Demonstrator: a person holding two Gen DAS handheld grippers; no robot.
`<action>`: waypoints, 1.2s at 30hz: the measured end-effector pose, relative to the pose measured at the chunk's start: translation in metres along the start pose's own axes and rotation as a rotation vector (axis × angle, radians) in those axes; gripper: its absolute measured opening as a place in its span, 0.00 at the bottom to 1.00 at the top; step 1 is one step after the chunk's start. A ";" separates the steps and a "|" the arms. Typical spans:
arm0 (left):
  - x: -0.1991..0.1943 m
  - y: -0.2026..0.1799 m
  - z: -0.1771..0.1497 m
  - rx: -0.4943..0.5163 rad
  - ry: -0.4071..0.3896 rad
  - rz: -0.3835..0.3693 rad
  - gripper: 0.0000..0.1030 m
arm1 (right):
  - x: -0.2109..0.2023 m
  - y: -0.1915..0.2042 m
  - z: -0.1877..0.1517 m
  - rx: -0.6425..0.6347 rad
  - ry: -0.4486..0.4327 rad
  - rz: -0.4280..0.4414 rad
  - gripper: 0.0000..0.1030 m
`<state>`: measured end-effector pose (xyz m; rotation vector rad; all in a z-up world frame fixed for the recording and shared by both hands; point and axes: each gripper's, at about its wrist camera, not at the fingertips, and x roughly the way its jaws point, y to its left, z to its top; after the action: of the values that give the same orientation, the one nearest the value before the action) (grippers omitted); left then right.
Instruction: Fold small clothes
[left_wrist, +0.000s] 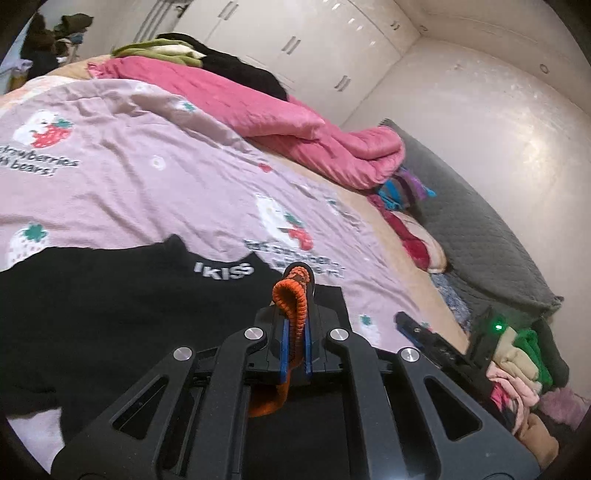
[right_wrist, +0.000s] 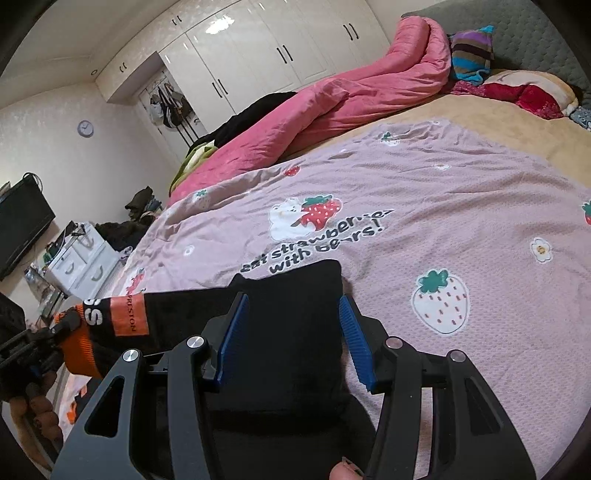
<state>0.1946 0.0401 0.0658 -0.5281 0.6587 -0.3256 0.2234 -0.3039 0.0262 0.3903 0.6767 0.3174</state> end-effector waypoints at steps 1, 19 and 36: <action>-0.001 0.002 -0.001 0.001 -0.002 0.016 0.00 | 0.001 0.001 0.000 -0.005 0.003 -0.001 0.49; 0.008 0.086 -0.016 -0.158 0.102 0.193 0.05 | 0.029 0.029 -0.017 -0.136 0.092 -0.014 0.49; 0.016 0.128 -0.046 -0.333 0.179 0.218 0.43 | 0.055 0.065 -0.059 -0.461 0.288 0.002 0.58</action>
<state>0.1923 0.1216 -0.0447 -0.7425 0.9438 -0.0556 0.2145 -0.2095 -0.0164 -0.0982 0.8573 0.5240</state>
